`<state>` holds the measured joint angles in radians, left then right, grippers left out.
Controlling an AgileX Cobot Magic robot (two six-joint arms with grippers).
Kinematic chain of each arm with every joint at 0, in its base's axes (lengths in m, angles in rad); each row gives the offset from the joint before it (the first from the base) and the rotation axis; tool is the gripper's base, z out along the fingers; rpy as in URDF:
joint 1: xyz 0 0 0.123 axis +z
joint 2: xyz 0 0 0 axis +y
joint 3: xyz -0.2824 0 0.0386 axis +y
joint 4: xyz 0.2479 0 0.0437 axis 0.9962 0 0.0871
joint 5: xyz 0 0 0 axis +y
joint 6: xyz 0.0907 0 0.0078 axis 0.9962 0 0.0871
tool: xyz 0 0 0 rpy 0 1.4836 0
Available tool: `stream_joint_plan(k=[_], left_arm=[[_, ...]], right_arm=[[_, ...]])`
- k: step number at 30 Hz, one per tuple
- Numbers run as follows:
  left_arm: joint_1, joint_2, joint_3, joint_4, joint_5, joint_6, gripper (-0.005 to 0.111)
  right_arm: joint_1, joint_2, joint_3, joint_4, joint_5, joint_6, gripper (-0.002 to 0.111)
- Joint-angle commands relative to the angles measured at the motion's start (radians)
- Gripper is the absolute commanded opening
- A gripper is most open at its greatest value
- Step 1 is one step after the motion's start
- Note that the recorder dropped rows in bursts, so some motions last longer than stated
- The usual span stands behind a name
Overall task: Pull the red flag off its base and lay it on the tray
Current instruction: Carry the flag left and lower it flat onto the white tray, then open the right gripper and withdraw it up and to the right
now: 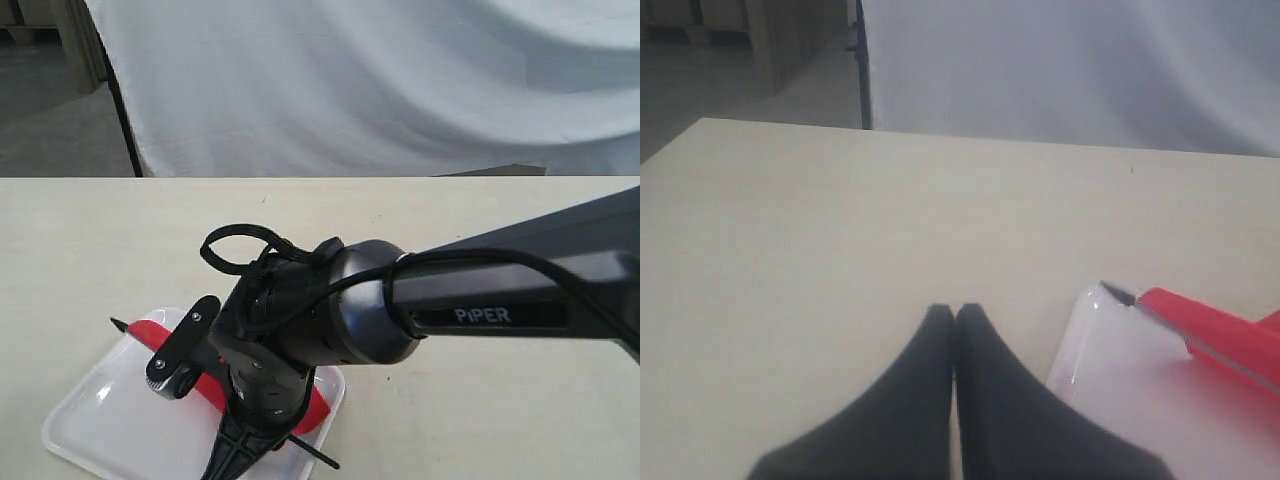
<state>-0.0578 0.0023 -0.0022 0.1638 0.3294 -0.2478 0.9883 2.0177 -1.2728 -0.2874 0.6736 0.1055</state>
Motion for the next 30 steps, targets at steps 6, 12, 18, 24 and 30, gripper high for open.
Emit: stream_joint_plan(k=[6, 12, 18, 24, 30], left_arm=[[0.0, -0.002, 0.002, -0.004, -0.009, 0.005, 0.0], [0.0, -0.002, 0.002, -0.004, -0.009, 0.005, 0.0], [0.0, -0.002, 0.002, -0.004, -0.009, 0.005, 0.0], [0.0, -0.002, 0.002, -0.004, -0.009, 0.005, 0.0], [0.0, -0.002, 0.002, -0.004, -0.009, 0.005, 0.0]], right_arm=[[0.002, -0.028, -0.005, -0.033, 0.013, 0.036, 0.065], [0.003, -0.155, -0.005, -0.027, 0.057, 0.036, 0.065], [0.003, -0.26, 0.0, -0.025, 0.12, 0.04, 0.055], [-0.016, -0.285, 0.095, -0.057, 0.137, 0.033, 0.001], [-0.286, -0.386, 0.113, -0.044, 0.236, 0.039, 0.0]])
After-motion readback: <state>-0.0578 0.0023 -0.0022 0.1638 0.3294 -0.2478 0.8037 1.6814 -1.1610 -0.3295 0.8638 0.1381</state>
